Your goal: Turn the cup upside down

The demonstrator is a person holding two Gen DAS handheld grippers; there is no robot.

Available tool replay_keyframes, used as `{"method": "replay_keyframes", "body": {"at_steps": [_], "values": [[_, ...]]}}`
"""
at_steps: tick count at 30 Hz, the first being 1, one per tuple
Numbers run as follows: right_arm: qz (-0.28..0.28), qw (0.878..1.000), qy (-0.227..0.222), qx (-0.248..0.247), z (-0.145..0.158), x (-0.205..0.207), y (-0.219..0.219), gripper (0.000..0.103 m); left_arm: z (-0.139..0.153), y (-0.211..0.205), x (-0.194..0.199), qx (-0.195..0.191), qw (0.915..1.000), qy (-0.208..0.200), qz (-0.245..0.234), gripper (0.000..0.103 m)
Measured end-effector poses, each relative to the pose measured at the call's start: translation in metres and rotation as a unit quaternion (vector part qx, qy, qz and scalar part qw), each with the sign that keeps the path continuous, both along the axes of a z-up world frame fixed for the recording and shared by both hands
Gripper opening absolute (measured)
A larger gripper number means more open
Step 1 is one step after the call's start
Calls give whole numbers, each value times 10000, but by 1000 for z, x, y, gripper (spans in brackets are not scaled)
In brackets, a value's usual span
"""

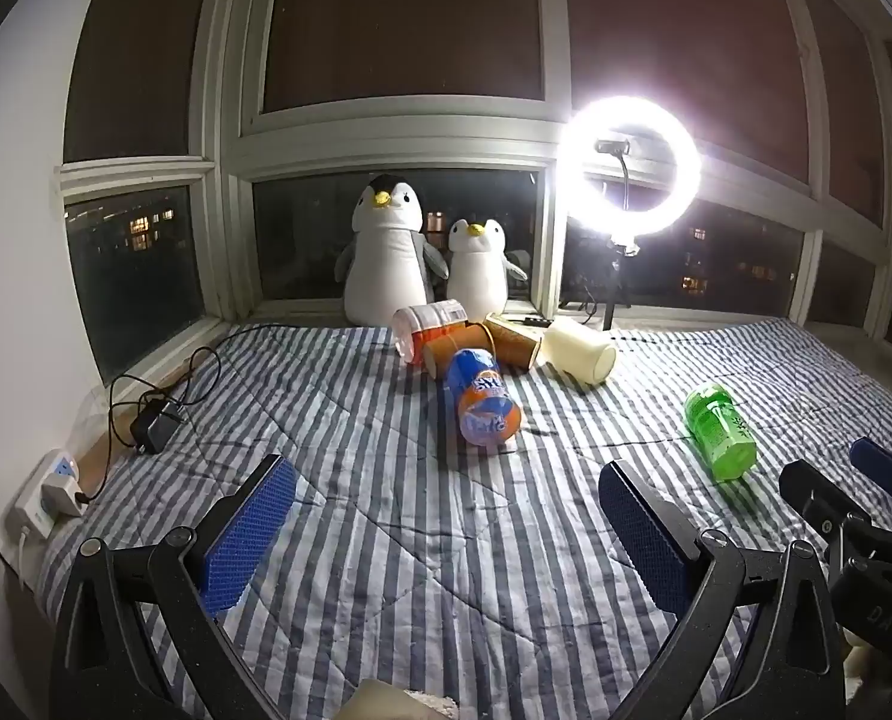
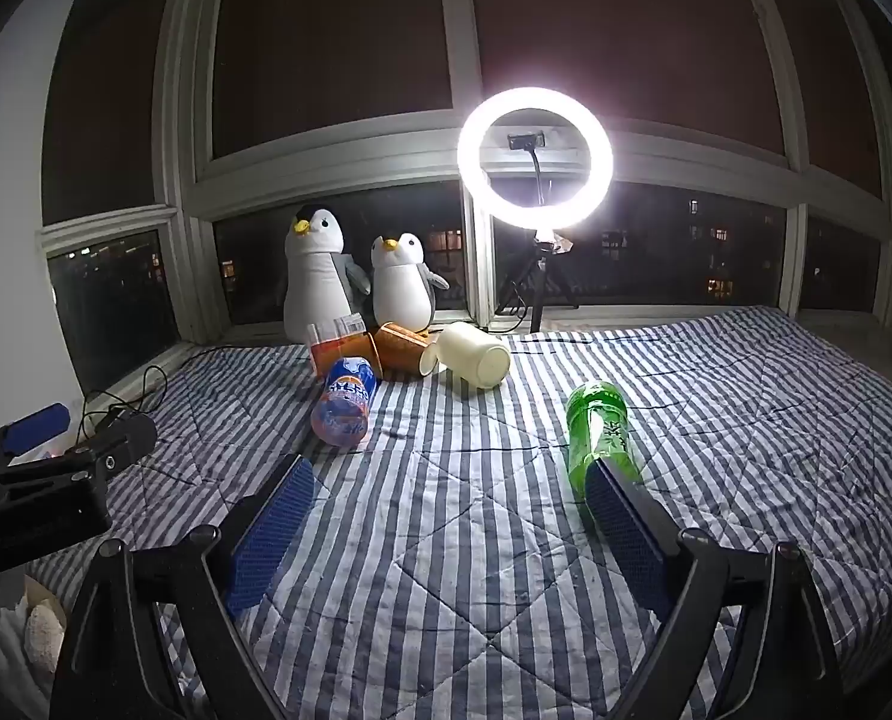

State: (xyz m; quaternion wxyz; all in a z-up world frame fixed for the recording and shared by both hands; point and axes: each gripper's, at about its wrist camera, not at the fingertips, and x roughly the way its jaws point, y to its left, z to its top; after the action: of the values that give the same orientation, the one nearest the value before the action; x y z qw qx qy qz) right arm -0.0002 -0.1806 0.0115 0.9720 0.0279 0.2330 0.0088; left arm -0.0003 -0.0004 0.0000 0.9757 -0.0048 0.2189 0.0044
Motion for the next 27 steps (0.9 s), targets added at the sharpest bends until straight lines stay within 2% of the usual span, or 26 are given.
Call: {"method": "replay_keyframes", "body": {"at_steps": [27], "values": [[-16, 10000, 11, 35, 0, 0, -1, 90, -4, -2, 1, -14, 10000, 37, -6, 102]]}}
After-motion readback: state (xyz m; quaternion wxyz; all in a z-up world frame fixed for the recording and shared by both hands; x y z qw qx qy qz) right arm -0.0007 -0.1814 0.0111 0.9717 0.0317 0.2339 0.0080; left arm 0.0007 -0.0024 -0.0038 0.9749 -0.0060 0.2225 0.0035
